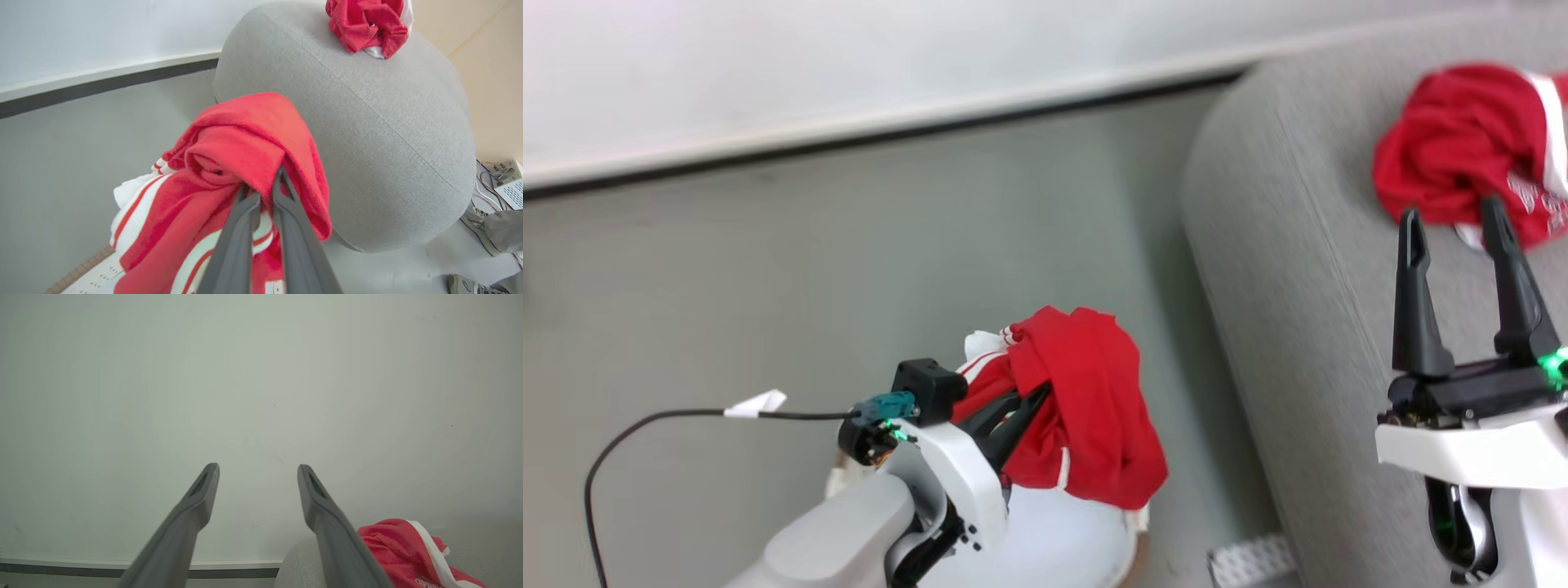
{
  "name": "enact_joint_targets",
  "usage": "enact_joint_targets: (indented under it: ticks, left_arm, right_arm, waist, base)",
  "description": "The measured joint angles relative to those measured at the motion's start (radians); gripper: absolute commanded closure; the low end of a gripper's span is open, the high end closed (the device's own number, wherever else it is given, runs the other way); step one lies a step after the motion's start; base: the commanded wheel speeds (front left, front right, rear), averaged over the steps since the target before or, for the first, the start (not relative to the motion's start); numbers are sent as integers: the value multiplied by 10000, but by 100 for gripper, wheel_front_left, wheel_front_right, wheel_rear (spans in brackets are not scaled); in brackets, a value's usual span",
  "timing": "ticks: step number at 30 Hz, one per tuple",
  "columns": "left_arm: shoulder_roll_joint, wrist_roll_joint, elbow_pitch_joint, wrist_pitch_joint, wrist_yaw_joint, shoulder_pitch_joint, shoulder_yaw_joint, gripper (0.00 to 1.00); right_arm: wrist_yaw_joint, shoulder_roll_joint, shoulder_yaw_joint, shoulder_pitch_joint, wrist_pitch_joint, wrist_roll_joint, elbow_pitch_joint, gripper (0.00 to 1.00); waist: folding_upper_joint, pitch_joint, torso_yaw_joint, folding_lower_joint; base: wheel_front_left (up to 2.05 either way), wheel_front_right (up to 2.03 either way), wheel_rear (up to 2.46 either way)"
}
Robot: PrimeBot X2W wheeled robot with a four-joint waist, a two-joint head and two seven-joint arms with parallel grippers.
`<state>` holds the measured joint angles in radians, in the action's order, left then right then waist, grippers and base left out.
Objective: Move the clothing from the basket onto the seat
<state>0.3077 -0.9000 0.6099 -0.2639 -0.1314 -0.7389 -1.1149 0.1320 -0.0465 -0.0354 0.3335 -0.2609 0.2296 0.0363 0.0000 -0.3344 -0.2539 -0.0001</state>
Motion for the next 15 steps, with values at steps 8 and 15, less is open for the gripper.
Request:
enact_joint_targets:
  ticks: [8,15]
  left_arm:
    - [-38,966,-1277,0,0,486,1616,100]
    - [84,1670,-2284,-2,-2,523,2662,100]
  right_arm:
    - [-2,-4,-115,-672,-2,211,-380,0]
    - [0,-4,-874,-949,0,401,-836,0]
  waist:
    - [0,1250,1132,-2]
    - [0,2019,1779,-1]
  base:
    - [0,0,0]
    - [0,0,0]
